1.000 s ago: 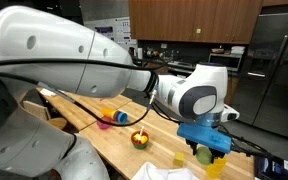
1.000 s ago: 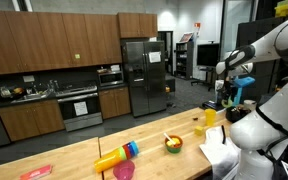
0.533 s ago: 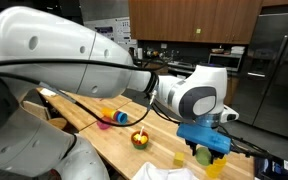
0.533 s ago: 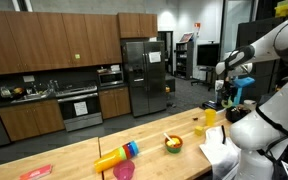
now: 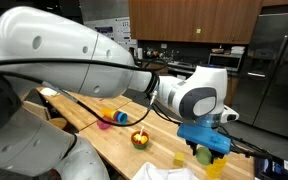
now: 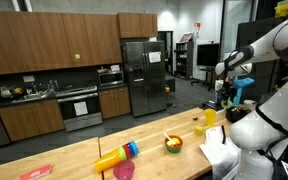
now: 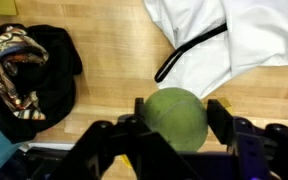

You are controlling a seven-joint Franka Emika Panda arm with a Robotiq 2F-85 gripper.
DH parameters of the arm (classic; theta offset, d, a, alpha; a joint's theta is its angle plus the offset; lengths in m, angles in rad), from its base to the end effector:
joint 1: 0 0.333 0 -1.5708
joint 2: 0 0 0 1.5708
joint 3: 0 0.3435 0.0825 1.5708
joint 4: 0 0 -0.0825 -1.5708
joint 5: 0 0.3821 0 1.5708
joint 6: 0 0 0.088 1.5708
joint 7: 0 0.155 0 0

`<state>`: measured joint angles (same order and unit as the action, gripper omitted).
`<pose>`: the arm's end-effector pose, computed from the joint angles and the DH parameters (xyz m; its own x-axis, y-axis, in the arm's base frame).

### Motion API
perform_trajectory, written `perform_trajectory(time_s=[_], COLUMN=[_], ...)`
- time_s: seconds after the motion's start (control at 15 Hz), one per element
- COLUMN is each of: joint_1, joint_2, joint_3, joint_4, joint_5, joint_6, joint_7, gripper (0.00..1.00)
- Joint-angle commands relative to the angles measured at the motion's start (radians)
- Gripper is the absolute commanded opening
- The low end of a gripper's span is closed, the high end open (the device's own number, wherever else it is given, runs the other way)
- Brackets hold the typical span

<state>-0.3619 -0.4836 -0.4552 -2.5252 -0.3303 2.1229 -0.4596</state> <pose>0.2545 -0.3086 0.4081 0.9890 -0.1478 0.0064 -0.1477 -0.9844 0.0959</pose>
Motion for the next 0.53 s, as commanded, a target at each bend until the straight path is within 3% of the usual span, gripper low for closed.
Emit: perform_trajectory(time_s=[0.0,0.47], joint_1=[-0.001,0.015], joint_2=[0.044,0.123], joint_3=[-0.008,-0.013], joint_4=[0.039,0.142], joint_5=[0.013,0.031], joint_6=[0.039,0.052], joint_7=[-0.002,-0.041], gripper=[0.38,0.38])
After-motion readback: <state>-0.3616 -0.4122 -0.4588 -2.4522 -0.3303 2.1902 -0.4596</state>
